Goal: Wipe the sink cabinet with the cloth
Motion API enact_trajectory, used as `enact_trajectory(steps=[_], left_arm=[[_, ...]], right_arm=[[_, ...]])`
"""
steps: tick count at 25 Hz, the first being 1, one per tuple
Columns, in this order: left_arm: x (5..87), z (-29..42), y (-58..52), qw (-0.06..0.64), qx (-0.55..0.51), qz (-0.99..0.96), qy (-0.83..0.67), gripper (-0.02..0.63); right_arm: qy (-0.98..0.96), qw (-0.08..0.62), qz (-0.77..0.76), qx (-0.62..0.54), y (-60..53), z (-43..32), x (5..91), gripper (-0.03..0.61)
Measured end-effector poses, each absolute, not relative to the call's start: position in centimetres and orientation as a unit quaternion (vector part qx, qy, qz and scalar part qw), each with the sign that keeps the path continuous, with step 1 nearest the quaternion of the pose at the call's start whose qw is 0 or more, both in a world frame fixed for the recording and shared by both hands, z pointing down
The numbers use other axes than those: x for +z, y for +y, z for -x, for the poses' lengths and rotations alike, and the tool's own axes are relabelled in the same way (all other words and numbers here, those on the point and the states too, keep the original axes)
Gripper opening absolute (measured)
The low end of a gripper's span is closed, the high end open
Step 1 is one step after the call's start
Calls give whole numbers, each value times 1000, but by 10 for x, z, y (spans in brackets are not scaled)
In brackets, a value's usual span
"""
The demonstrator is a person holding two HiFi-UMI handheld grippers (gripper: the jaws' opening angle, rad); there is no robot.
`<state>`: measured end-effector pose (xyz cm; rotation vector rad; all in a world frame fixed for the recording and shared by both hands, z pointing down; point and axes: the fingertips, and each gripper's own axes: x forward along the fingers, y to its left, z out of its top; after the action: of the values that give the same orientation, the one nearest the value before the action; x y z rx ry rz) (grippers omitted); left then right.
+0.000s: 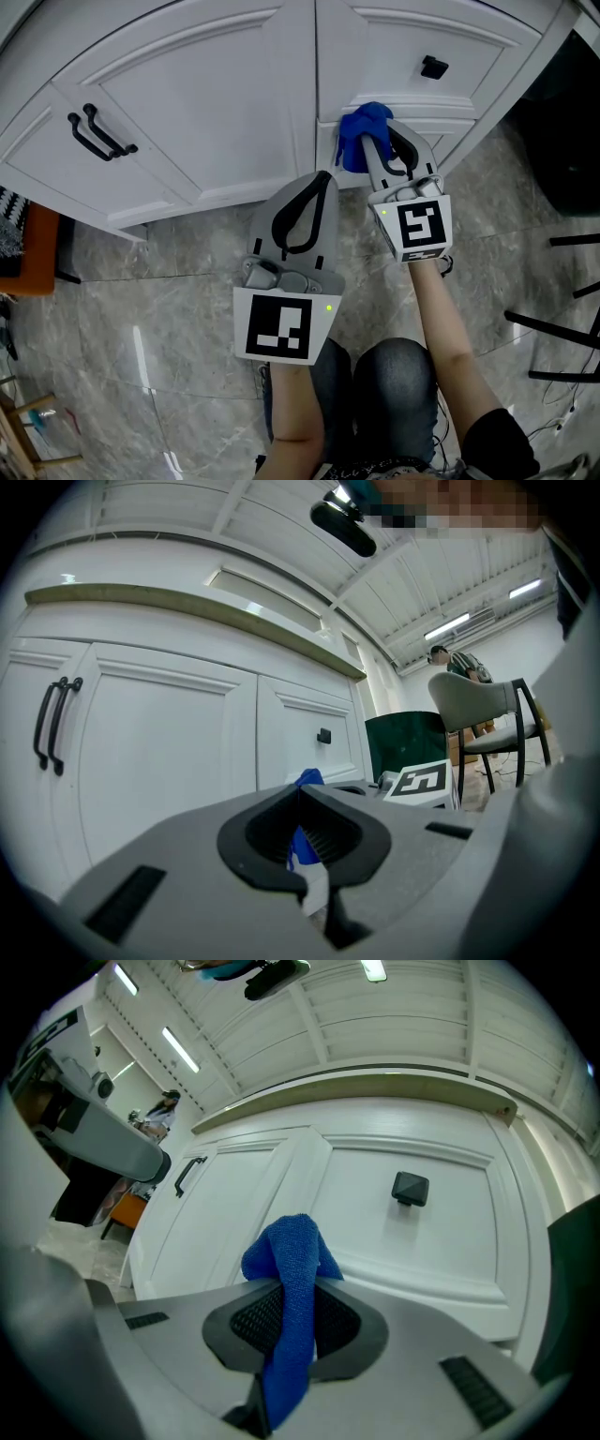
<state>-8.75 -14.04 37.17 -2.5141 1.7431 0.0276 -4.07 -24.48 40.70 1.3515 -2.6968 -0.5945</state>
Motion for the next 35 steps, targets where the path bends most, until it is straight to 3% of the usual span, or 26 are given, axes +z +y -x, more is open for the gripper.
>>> enact_trajectory(steps=[16,35], left_arm=[[404,75,-160,-8,18,804,594,6],[406,66,-160,-15,12,815,579,6]], right_arm=[[-873,32,-451,-183,-250,24,408,60],[-854,30,-491,-170,-263,-21,411,60]])
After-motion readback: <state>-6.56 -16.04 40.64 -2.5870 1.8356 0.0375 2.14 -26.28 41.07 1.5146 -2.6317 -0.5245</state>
